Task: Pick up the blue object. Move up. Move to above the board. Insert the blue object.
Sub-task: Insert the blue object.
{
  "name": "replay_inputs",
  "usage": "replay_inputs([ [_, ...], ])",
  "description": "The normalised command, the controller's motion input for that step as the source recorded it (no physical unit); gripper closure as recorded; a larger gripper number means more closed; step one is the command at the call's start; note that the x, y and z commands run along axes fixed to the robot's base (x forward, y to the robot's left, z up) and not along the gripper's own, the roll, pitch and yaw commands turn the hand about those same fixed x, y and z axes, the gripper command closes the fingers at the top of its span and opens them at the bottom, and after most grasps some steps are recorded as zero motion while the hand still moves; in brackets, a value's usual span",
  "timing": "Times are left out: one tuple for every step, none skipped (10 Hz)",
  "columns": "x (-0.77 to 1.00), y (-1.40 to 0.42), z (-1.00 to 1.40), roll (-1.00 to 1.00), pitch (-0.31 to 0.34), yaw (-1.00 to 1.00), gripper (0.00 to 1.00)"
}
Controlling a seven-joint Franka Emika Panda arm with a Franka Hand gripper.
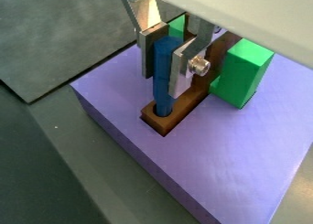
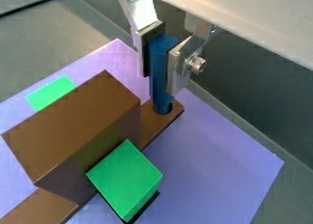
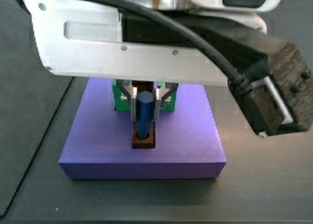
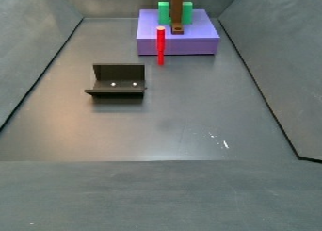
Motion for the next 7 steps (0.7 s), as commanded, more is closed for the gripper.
replay_inputs([
  [0.01,0.00,-0.17,0.00,0.000,0.01,1.00],
  [0.00,0.00,-0.21,0.00,0.000,0.01,1.00],
  [0.02,0.00,-0.24,0.00,0.000,0.00,1.00],
  [0.13,-0.14,-0.17,0.00,0.010,0.00,1.00],
  [0.20,-0.24,-0.15,0.00,0.033,0.03,1.00],
  [0.19,-0.09,-0.22,0.00,0.011,0.00,1.00],
  [0.17,0.00,-0.26,0.00,0.004,0.00,1.00],
])
